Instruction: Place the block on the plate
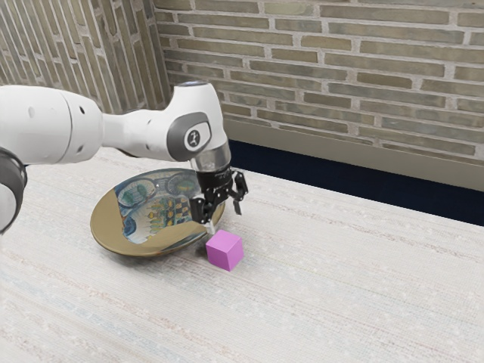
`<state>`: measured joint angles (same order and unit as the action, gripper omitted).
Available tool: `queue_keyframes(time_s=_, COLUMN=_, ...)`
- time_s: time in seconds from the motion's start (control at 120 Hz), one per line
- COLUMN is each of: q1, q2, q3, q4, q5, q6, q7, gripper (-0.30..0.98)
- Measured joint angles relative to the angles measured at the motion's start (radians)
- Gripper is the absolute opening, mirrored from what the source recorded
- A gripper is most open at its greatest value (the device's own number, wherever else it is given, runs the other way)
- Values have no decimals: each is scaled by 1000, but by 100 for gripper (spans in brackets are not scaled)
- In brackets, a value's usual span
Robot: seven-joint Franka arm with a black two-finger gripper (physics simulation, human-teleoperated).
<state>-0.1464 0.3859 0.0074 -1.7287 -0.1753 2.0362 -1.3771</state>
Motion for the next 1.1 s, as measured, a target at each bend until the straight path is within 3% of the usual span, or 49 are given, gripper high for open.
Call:
queue_keyframes(time_s=0.483, q1=0, q2=57, q3=8, q4=-43, q5=-4, q6=128, q7=-183, gripper=69)
queue_keyframes(time_s=0.65, q1=0, q2=28, q3=8, q4=-88, q5=-5, q6=151, q7=-219, gripper=69)
queue_keyframes(time_s=1.1, q1=0, q2=99, q3=8, q4=-83, q5=-9, q6=197, q7=-272, gripper=69)
